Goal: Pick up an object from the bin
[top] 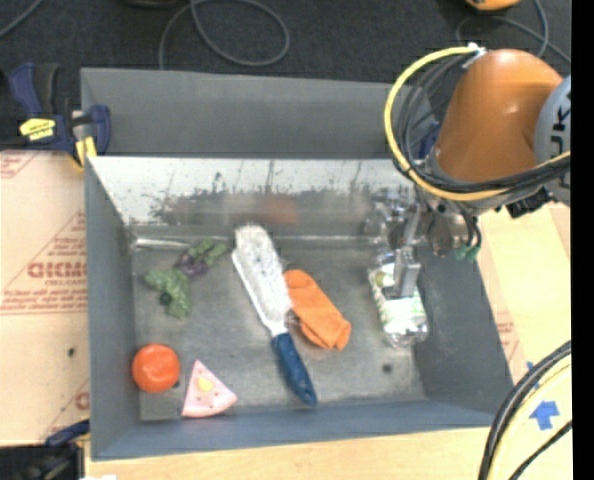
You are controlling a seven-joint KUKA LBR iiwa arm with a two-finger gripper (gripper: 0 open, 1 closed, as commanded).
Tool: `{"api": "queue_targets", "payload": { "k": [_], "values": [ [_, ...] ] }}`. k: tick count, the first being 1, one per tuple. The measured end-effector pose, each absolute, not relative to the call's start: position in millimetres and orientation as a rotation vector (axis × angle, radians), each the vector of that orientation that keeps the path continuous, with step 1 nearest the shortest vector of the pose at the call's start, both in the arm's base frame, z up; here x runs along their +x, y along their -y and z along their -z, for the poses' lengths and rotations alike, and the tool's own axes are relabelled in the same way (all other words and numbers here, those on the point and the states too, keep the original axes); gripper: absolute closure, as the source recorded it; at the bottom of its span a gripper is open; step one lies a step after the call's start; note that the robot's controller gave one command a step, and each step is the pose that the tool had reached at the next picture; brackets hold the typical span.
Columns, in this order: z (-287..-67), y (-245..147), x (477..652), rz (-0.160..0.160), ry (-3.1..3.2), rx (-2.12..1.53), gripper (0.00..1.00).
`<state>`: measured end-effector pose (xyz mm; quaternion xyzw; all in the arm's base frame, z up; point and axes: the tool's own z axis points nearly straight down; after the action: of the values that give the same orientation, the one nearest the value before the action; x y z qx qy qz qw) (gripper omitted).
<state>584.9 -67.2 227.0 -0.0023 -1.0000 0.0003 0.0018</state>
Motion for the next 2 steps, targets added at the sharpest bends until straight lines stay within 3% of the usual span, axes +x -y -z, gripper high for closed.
{"api": "queue_targets", "payload": {
  "k": [1, 2],
  "values": [
    [-232.1, 67.0, 586.1, -0.003, 3.146, -0.004, 0.00],
    [-182.6, 55.0, 577.4, -0.001, 3.150, -0.073, 0.00]
  ]
}}
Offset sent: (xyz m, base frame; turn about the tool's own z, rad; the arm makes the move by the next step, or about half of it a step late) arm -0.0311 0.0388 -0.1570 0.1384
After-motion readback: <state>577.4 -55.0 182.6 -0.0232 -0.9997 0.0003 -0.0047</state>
